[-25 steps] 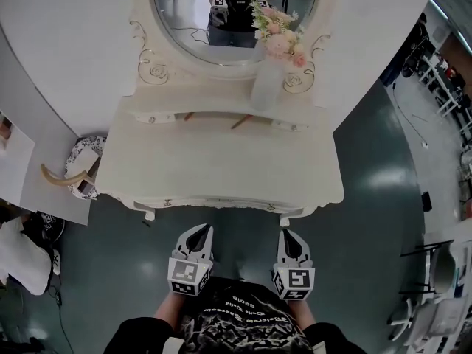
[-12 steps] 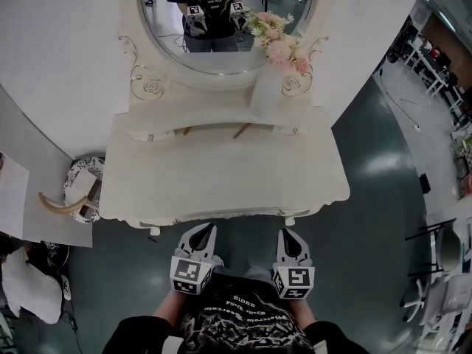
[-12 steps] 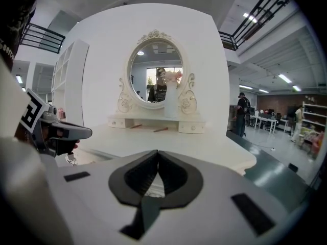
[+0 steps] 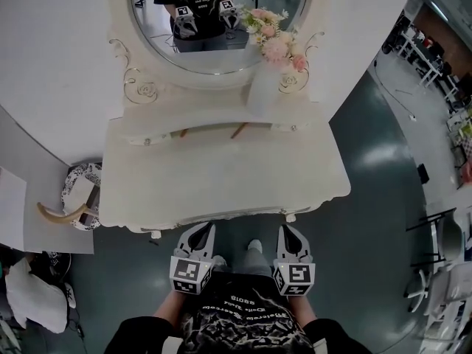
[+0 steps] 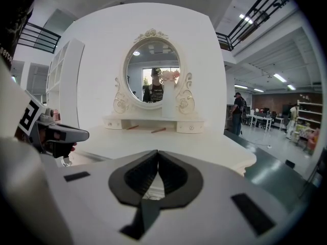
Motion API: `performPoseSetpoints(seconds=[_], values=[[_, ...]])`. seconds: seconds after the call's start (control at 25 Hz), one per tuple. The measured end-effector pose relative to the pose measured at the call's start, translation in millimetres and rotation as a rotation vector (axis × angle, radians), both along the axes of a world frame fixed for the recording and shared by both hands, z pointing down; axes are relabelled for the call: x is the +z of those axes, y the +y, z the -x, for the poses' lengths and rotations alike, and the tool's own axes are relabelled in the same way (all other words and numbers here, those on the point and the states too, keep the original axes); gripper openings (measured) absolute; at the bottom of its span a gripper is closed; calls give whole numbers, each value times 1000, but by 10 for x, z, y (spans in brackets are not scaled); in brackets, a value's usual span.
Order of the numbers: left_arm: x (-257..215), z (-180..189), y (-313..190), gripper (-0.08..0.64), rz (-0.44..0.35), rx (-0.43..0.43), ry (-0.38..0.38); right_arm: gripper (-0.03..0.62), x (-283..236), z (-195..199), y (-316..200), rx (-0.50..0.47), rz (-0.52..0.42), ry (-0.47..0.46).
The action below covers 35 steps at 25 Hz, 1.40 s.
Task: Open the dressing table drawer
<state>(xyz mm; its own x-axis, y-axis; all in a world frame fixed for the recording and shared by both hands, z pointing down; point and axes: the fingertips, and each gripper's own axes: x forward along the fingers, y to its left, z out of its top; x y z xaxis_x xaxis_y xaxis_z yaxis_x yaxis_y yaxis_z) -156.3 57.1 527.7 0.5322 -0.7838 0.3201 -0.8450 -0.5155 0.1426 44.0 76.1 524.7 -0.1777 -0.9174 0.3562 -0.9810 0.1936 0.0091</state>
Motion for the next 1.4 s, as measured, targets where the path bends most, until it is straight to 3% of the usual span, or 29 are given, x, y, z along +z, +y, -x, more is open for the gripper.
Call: performPoseSetpoints(seconds=[0.6, 1.4], values=[[18, -49, -327, 17, 17, -86, -8, 11, -3, -224, -486, -35, 15, 2], [1, -562, -1069, 17, 30, -206, -24, 12, 36, -786, -1588, -132, 53, -6]])
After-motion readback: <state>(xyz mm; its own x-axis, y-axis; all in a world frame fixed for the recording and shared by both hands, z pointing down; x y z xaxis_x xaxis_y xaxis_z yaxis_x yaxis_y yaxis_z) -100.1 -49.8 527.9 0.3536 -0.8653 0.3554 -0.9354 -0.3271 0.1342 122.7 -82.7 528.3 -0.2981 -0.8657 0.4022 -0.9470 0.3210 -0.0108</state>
